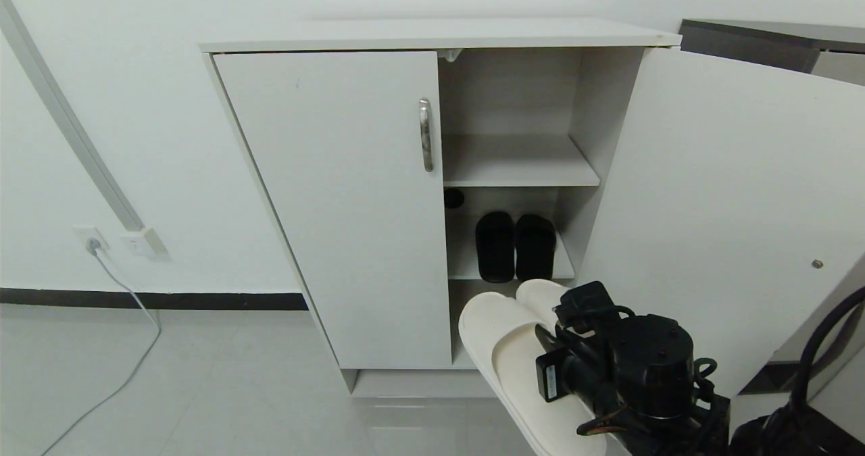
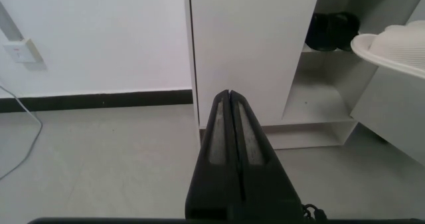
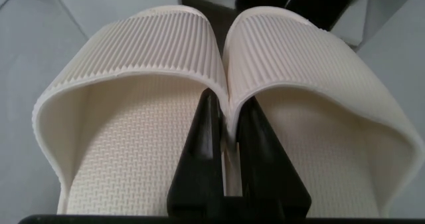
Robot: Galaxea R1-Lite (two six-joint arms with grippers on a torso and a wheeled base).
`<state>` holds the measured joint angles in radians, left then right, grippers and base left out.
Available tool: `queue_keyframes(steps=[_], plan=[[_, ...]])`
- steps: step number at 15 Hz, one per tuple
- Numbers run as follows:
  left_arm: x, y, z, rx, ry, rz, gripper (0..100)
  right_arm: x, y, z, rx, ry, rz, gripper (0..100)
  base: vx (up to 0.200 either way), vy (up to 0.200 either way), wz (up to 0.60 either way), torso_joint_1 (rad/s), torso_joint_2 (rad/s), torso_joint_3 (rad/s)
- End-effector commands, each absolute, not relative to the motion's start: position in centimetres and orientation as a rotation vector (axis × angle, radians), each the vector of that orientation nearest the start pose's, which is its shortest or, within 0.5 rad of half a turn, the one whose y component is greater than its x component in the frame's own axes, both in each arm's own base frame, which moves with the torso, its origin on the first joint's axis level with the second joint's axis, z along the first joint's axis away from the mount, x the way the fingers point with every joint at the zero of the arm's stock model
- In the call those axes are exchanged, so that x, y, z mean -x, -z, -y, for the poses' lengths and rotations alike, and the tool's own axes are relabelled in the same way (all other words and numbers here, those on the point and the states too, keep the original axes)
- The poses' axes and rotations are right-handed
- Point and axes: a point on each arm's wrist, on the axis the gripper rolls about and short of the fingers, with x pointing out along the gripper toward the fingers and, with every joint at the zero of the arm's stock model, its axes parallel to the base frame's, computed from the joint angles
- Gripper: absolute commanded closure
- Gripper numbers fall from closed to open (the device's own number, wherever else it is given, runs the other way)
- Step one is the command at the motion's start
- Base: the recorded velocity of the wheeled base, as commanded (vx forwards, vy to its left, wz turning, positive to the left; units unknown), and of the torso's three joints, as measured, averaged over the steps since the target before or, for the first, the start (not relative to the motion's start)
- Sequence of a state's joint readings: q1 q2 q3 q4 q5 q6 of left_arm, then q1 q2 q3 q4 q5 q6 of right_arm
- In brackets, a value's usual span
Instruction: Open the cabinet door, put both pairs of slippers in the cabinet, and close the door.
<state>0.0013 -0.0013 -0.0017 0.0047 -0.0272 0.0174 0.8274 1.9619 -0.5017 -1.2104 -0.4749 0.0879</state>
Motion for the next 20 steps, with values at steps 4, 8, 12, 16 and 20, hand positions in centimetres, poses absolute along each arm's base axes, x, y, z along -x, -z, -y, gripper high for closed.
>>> queue_keyframes(steps=[4,8,12,16,20], plan=[[2.3,-7.5,0.1,-0.018,0.026,-0.003,100,-22.7,-10.8,-23.9,0.096,-0.215,-0.222,100,0.000,0.000,0.00,0.000,0.00,0.000],[2.3,-7.5,0.1,-0.020,0.026,-0.003,100,-21.8,-16.3,-23.9,0.007,-0.206,-0.271,100,0.000,0.000,0.00,0.000,0.00,0.000],[2.3,-7.5,0.1,-0.020,0.026,-0.003,100,-22.6,-20.8,-24.8,-0.048,-0.111,-0.229,100,0.000,0.000,0.00,0.000,0.00,0.000],[2.3,-7.5,0.1,-0.020,0.026,-0.003,100,-21.6,-22.4,-25.3,-0.067,-0.030,-0.162,100,0.000,0.000,0.00,0.000,0.00,0.000],[2.3,-7.5,0.1,-0.018,0.026,-0.003,100,-21.6,-22.9,-25.4,-0.071,-0.036,-0.128,100,0.000,0.000,0.00,0.000,0.00,0.000]])
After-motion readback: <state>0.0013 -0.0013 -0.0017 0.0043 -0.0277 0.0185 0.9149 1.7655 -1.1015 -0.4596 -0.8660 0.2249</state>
